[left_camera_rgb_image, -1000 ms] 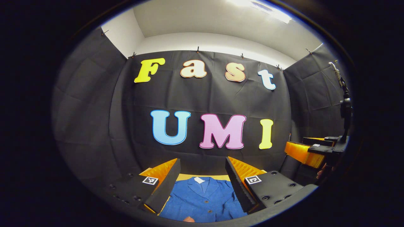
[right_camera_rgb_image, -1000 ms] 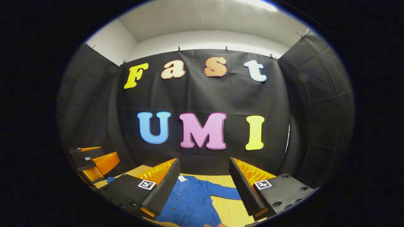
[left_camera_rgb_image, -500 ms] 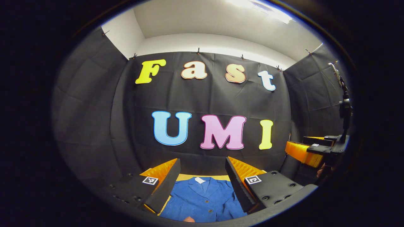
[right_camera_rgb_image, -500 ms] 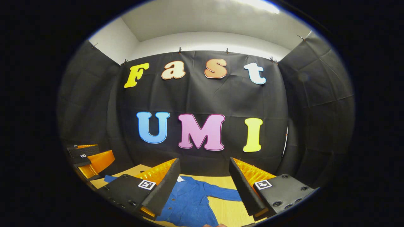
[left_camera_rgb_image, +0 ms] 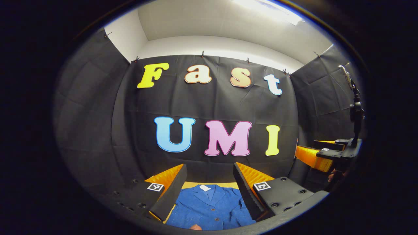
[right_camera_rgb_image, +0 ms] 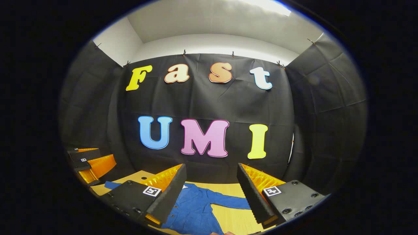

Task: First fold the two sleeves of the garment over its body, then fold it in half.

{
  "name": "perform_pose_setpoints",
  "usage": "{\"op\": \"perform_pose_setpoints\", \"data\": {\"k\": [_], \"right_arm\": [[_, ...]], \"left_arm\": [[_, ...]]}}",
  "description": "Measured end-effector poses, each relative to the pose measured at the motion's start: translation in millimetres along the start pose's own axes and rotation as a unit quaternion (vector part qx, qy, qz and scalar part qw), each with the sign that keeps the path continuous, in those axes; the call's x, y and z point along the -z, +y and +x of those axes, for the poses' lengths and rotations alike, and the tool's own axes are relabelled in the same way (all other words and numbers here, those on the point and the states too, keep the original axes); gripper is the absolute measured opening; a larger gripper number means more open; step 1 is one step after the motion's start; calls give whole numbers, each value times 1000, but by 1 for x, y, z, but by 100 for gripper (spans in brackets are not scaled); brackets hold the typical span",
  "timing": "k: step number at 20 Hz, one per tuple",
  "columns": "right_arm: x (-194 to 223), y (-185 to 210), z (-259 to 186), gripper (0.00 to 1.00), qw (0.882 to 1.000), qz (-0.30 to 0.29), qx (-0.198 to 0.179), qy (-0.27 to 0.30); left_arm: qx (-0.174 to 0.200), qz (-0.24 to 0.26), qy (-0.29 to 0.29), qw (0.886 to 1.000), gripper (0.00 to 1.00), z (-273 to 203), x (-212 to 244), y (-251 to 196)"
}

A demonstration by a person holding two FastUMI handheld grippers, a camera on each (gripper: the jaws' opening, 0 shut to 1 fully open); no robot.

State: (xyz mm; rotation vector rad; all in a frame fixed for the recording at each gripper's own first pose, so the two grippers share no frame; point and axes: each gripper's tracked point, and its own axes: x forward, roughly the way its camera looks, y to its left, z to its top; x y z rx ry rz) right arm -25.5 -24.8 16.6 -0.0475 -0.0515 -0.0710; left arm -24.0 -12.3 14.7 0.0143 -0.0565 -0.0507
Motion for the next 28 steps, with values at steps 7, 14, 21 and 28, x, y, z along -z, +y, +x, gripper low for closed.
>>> {"op": "perform_pose_setpoints", "data": {"k": [7,14,21,28], "right_arm": [[3,-24,4,97,999,-11,35,-1],[13,-30,11,92,999,-23,37,6],[13,-56,19,92,998,-39,42,3],[36,-90,27,97,996,-6,77,44]], "left_arm": [[6,-4,1,1000,81,4,2,1],[4,-8,4,1000,81,8,8,11],[5,-14,15,1000,82,15,18,20],[24,-19,14,999,82,29,22,20]]}}
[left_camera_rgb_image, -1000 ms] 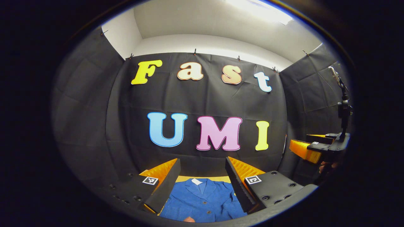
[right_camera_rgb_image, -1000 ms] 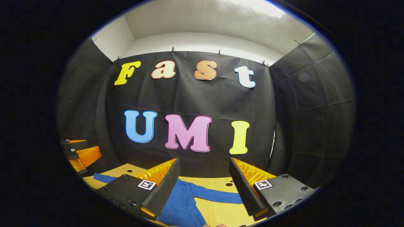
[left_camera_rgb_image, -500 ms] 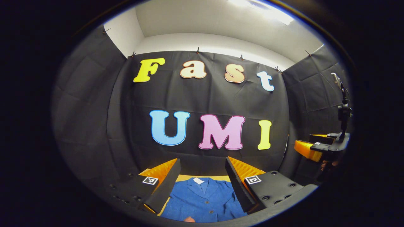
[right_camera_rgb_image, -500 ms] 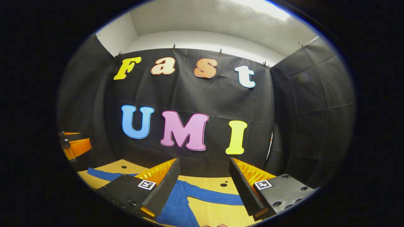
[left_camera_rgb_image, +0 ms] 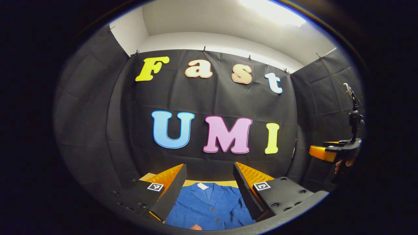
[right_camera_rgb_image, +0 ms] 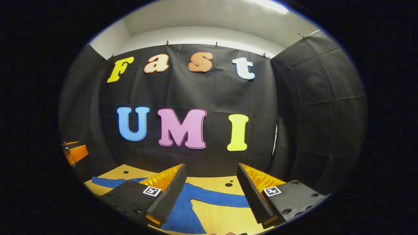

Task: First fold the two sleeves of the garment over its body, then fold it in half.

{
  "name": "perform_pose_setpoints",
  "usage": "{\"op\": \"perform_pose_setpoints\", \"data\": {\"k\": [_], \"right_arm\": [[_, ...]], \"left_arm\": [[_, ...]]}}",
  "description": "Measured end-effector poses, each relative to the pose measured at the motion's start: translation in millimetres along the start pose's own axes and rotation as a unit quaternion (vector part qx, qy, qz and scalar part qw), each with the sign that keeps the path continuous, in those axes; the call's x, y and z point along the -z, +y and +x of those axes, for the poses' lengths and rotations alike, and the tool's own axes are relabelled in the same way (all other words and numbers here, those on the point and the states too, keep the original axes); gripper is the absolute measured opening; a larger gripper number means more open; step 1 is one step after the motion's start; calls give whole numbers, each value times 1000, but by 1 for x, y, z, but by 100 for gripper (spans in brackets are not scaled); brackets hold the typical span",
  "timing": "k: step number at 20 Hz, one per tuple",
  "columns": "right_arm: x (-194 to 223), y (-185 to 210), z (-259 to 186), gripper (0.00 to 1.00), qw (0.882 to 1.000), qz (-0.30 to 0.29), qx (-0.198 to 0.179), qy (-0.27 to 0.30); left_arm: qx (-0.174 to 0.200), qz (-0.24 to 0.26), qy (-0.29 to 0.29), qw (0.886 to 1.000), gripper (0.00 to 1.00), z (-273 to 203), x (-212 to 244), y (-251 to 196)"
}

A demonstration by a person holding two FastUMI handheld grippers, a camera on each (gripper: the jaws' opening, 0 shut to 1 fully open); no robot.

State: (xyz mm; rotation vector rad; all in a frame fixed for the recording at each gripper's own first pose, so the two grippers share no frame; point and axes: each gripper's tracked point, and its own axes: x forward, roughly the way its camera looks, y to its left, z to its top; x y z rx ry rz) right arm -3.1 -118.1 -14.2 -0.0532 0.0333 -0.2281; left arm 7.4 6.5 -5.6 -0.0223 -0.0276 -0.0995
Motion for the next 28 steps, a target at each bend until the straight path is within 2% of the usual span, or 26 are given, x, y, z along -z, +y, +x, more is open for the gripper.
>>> {"op": "perform_pose_setpoints", "data": {"k": [1,2,5,6,7,9,14,16,18,21,23,26,28], "right_arm": [[4,-5,4,91,1000,-3,6,4],[7,-9,8,97,1000,-4,10,8],[23,-27,26,97,999,1,23,28],[31,-36,33,91,999,5,34,39],[41,-42,39,98,998,13,38,50],[70,-55,52,97,996,22,48,78],[153,-94,97,97,987,24,64,145],[191,-108,120,98,982,25,58,179],[224,-119,146,98,978,20,57,201],[277,-138,174,98,967,35,57,247],[307,-159,191,98,958,44,72,274],[358,-187,205,98,940,61,96,322],[390,-206,208,98,922,80,112,361]], "left_arm": [[3,-1,3,1000,81,2,2,0],[5,-3,5,1000,82,4,4,1],[19,-7,8,1000,81,11,6,3],[24,-5,8,1000,81,14,7,4],[29,-2,6,1000,82,16,6,5],[35,5,0,999,82,23,4,6],[13,-1,15,1000,81,47,17,-2],[-14,-3,14,1000,82,58,19,-7],[-15,2,22,1000,82,71,23,-25],[-35,28,31,999,82,87,27,-36],[-45,30,42,998,82,98,32,-47],[-53,24,59,997,82,107,40,-63],[-60,24,68,996,82,111,43,-69]]}}
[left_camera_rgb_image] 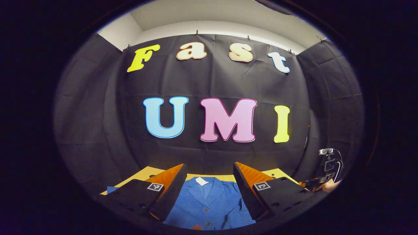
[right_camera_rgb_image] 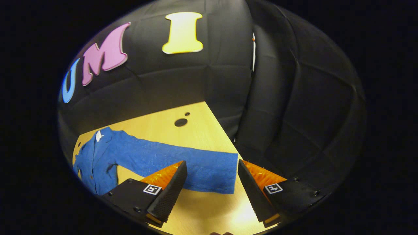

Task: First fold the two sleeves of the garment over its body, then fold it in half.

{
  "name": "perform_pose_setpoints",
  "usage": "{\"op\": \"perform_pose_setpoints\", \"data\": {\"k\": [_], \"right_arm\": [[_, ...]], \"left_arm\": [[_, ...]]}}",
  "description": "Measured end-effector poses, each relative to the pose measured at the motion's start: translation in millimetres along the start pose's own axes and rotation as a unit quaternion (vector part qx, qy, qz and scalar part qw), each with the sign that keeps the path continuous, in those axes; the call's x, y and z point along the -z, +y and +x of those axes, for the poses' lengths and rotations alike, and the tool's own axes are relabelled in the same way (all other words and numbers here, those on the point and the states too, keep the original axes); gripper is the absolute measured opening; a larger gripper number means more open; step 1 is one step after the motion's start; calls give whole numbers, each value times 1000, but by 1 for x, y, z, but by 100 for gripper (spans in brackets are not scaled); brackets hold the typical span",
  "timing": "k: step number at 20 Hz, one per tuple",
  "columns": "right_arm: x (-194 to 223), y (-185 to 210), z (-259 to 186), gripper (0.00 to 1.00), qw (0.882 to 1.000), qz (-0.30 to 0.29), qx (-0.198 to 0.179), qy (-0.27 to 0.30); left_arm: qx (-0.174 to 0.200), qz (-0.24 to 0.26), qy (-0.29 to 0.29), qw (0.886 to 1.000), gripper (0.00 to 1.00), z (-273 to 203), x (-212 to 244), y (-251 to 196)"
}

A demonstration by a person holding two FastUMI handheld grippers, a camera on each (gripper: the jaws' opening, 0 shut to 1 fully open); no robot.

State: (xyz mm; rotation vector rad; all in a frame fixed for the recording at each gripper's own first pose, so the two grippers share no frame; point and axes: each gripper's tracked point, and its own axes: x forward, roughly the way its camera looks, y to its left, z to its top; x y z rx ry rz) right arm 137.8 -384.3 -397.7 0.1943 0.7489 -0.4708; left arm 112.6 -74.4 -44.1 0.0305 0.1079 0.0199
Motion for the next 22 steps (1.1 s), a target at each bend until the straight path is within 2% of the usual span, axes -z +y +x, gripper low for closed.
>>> {"op": "perform_pose_setpoints", "data": {"k": [2,3,4,6,12,13,14,15,17,18,21,22], "right_arm": [[20,-6,26,99,998,24,5,50],[27,-8,33,90,997,33,7,68],[32,-8,39,97,996,40,5,81],[42,-9,44,97,994,50,3,99],[43,-7,59,95,993,58,20,103],[46,-11,61,84,993,53,27,105],[47,-17,61,82,992,46,40,108],[48,-20,59,71,992,44,47,110],[50,-21,61,41,991,57,45,117],[49,-19,60,31,990,65,41,117],[51,-20,61,32,987,84,28,131],[51,-18,58,18,986,94,32,132]], "left_arm": [[-5,3,2,1000,82,1,-1,-4],[-7,6,5,1000,82,1,1,-5],[-9,9,10,1000,82,1,5,-7],[-13,14,19,1000,82,2,8,-9],[-18,15,15,1000,82,3,5,-18],[-17,15,14,1000,82,3,4,-19],[-17,15,14,1000,82,2,5,-19],[-18,15,15,1000,82,3,5,-20],[-18,15,15,1000,82,2,5,-20],[-18,16,15,1000,82,2,5,-20],[-17,17,17,1000,82,2,7,-21],[-17,18,18,1000,82,1,7,-21]]}}
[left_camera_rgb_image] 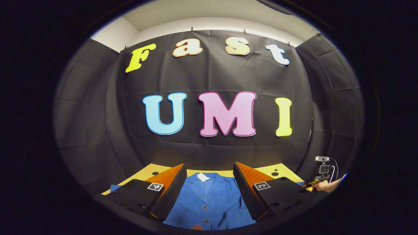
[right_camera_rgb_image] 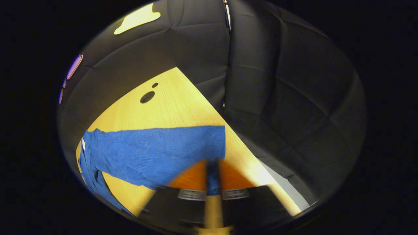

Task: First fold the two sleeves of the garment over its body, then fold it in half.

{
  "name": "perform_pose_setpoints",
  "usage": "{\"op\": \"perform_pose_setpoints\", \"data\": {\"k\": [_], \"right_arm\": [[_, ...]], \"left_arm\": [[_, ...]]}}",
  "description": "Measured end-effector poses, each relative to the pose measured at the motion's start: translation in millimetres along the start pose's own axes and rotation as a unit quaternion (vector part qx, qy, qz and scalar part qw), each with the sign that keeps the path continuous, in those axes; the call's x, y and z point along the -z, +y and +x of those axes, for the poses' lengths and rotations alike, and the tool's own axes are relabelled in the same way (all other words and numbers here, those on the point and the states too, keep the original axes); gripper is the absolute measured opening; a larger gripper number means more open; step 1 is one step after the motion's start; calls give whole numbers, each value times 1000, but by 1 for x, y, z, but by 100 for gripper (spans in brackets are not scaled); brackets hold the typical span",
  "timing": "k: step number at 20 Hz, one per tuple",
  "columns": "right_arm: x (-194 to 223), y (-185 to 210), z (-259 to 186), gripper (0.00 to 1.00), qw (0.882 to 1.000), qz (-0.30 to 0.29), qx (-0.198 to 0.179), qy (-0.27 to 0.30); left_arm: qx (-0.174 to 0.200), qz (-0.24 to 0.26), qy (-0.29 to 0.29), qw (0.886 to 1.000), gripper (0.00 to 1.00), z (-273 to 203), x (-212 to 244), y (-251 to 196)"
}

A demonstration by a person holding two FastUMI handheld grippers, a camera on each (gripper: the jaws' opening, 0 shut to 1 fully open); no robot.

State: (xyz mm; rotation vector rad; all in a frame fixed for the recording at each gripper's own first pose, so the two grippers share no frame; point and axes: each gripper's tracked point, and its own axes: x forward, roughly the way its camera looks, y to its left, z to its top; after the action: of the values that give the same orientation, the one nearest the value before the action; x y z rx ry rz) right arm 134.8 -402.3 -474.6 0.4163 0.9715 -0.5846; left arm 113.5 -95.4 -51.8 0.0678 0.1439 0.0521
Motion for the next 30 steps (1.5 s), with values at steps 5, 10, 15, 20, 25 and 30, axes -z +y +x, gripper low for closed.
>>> {"op": "perform_pose_setpoints", "data": {"k": [5,10,15,20,25,30], "right_arm": [[0,0,2,2,1000,-9,-4,-8],[2,7,-10,3,999,-27,-17,-22],[0,21,-54,3,998,-30,-32,-49],[9,51,-120,2,995,-7,-51,-83],[27,100,-187,2,992,-8,-62,-111],[31,181,-228,2,986,-38,-82,-137]], "left_arm": [[3,14,-10,1000,82,-3,-4,-1],[14,12,-13,1000,82,-7,-2,-3],[52,-10,-13,999,82,-7,0,-4],[110,-5,-39,993,82,-14,-12,15],[135,-28,-41,990,82,-12,-1,66],[157,-59,-18,986,82,9,19,109]]}}
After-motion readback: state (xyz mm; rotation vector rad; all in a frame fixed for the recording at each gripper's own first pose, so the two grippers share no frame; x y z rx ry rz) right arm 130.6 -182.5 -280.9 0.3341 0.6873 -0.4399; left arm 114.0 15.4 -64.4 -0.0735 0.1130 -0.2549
